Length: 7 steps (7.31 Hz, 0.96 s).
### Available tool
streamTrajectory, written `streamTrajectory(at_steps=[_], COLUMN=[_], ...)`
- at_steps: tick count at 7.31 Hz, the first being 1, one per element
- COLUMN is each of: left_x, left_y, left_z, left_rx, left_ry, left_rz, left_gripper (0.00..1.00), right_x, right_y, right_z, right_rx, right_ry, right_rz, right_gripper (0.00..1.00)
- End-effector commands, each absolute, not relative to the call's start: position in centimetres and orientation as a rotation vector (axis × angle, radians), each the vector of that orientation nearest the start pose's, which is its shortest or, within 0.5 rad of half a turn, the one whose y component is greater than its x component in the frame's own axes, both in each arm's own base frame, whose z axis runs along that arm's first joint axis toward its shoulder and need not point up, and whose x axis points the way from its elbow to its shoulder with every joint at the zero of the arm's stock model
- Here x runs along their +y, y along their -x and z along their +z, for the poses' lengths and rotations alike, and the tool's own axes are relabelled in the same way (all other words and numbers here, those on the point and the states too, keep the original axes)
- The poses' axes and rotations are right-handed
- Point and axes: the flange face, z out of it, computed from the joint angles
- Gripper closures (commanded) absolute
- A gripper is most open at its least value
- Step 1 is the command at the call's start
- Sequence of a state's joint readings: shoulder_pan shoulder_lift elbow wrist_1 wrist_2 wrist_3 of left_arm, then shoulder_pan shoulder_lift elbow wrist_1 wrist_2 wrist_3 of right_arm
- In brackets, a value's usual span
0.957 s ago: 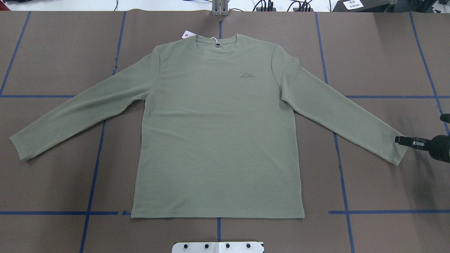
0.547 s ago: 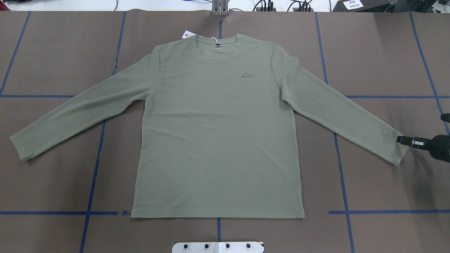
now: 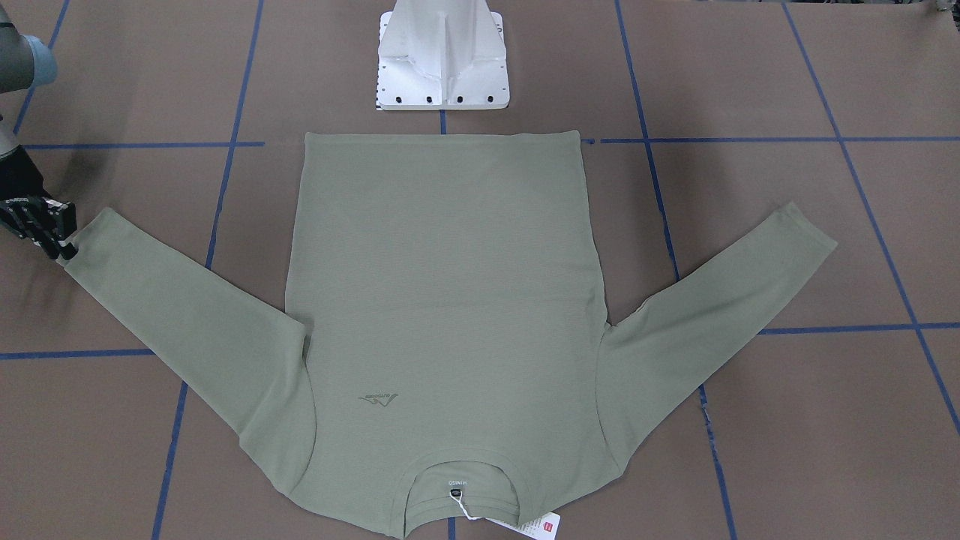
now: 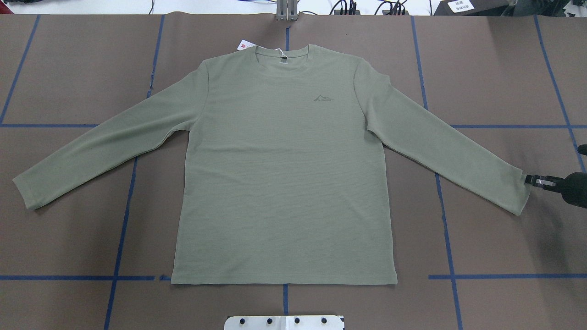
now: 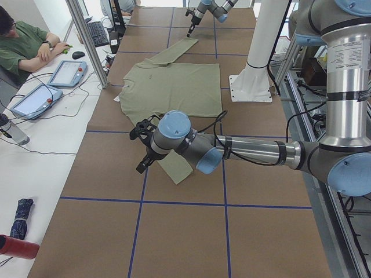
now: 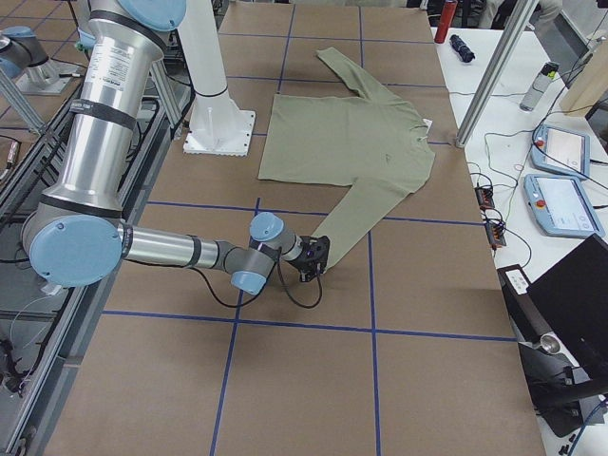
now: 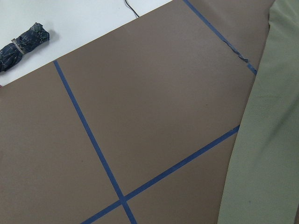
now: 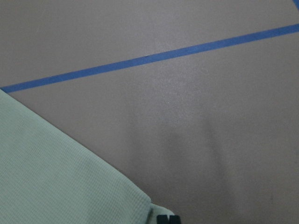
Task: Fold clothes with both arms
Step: 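Lower the right gripper onto the cuff of the sleeve nearest it and grasp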
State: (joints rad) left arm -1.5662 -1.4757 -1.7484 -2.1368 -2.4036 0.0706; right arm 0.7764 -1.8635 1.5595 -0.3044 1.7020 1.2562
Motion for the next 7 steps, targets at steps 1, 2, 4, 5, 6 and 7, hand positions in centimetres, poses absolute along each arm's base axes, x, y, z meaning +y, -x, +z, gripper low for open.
streamTrajectory(at_steps=[1, 2, 4, 5, 6, 7], left_x=[-47.1, -47.1, -47.1, -47.1, -47.2, -47.1], left_y=[5.7, 5.7, 5.7, 5.7, 5.7, 5.7], left_z=[54.7, 54.6, 54.9, 54.9, 54.8, 54.8], left_rx=[0.784, 0.784, 0.785, 0.785, 0.785, 0.785], left_ry=[-0.636, -0.638, -0.633, -0.633, -0.634, -0.634], left_rz=[0.338, 0.339, 0.338, 0.338, 0.339, 0.337], left_gripper=[0.0, 0.0, 0.0, 0.0, 0.0, 0.0], right_x=[-37.1, -38.4, -39.4, -40.4, -42.5, -45.7], right_y=[17.4, 15.1, 15.3, 16.0, 17.4, 19.6], right_z=[64.6, 62.4, 53.0, 48.3, 44.6, 40.5], right_rx=[-0.913, -0.926, -0.904, -0.89, -0.882, -0.873], right_ry=[-0.397, -0.364, -0.33, -0.318, -0.312, -0.296], right_rz=[0.399, 0.439, 0.46, 0.476, 0.486, 0.533], right_gripper=[1.0, 1.0, 1.0, 1.0, 1.0, 1.0])
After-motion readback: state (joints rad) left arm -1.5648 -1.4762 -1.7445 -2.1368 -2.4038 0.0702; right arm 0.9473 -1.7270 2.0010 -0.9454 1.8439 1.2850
